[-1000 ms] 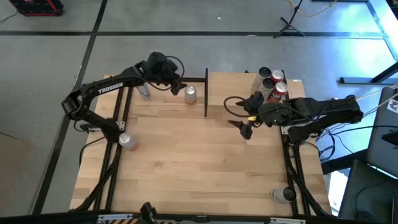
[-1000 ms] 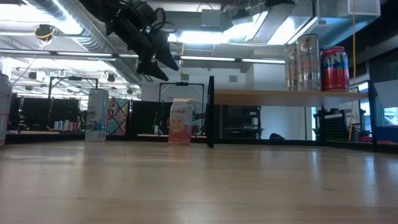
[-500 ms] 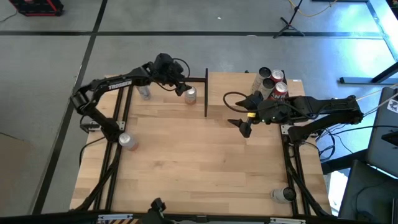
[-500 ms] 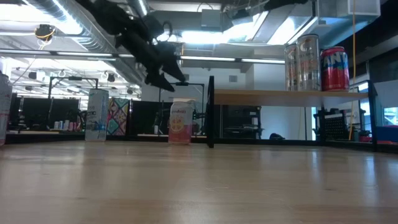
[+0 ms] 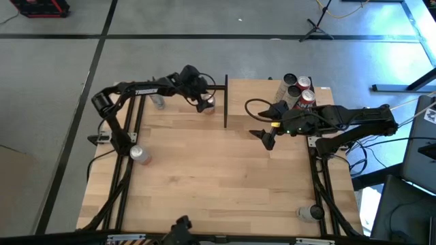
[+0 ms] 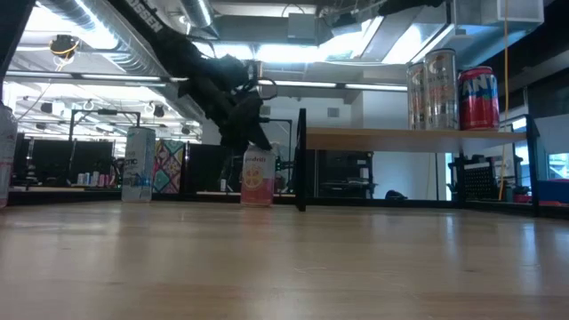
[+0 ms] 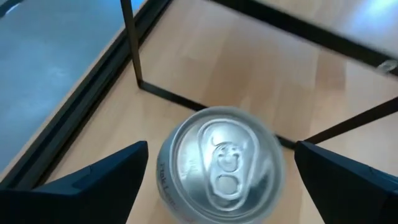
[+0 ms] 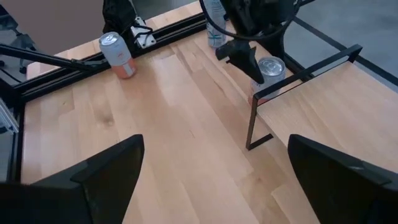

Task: Place canned beverage on shelf
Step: Put the right orange soda can on the shelf

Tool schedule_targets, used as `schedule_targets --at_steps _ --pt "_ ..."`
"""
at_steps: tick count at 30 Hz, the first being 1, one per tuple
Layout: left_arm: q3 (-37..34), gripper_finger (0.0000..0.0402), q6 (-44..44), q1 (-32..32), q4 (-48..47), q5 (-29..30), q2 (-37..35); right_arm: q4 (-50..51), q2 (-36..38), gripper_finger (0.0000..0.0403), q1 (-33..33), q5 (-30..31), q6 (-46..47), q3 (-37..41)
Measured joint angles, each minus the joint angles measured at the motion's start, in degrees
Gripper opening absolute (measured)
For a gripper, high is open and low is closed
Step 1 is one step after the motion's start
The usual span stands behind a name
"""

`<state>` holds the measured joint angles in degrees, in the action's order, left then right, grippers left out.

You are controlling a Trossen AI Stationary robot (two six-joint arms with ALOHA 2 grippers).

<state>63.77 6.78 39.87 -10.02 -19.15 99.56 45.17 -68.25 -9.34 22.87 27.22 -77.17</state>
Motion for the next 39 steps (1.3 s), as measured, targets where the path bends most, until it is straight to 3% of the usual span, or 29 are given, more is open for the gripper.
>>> schedule_targets --at_steps 6,14,19,26,32,39 --pt "0.0 0.0369 2.4 -0.8 -0.6 1.1 1.5 0.0 0.0 0.0386 0.0 0.0 0.0 0.0" --pt "0.0 0.0271 2.9 -1.3 0.1 2.5 1.4 0.2 0.0 0.0386 0.0 -1.5 -0.7 0.0" --pt "-0.1 0.0271 2.4 -1.6 -0.7 2.9 0.2 0.3 0.0 0.0386 0.0 -1.5 -0.8 0.0" --pt "-0.1 0.0271 1.7 -2.3 -7.1 5.1 -10.1 0.9 0.0 0.0386 0.0 -1.5 -0.9 0.0" --pt "-0.1 0.0271 -4.8 -3.7 -10.4 3.9 -21.7 1.3 0.0 0.0386 0.0 -0.2 -1.5 0.0" --pt "0.0 0.0271 -13.8 -11.8 -10.7 2.9 -31.2 1.3 0.0 0.0386 0.0 0.5 -7.1 0.0"
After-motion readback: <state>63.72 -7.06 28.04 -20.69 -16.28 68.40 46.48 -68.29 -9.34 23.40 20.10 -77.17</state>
